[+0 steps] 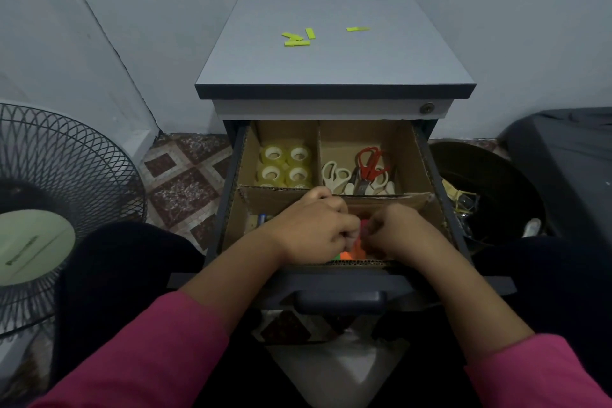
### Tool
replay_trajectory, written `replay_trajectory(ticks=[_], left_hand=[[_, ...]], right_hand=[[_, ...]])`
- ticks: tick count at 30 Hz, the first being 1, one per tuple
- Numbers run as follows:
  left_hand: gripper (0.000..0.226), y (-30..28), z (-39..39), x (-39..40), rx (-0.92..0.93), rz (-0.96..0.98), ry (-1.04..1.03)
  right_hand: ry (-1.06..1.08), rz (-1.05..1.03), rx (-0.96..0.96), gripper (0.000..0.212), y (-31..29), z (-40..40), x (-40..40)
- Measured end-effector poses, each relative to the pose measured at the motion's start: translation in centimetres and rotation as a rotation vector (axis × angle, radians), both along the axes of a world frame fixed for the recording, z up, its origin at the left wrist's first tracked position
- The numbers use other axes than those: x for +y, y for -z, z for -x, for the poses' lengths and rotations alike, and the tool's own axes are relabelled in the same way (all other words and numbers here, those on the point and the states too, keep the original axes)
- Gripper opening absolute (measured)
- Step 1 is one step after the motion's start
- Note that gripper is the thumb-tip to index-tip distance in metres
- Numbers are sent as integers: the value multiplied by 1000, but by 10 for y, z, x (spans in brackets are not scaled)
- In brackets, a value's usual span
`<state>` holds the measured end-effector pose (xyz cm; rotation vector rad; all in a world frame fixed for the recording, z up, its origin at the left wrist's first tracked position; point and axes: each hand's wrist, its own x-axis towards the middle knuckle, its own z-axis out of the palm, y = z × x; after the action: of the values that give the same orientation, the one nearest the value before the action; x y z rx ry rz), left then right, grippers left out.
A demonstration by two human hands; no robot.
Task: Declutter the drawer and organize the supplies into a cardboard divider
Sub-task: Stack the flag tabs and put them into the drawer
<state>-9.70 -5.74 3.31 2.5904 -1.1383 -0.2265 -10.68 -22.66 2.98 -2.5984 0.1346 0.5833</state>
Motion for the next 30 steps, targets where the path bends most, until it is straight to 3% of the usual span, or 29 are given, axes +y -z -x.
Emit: replay_trajectory(ticks=[15, 21, 30], left_hand=[[16, 8, -2, -3, 56, -59, 16], [17, 10, -3, -3, 51, -89, 26], [18, 9, -2, -5, 43, -101, 23]], right_hand=[[-96, 100, -19, 5, 6, -2, -3], [-169, 149, -28, 19, 9, -4, 0], [-160, 118, -11, 20, 11, -5, -1]])
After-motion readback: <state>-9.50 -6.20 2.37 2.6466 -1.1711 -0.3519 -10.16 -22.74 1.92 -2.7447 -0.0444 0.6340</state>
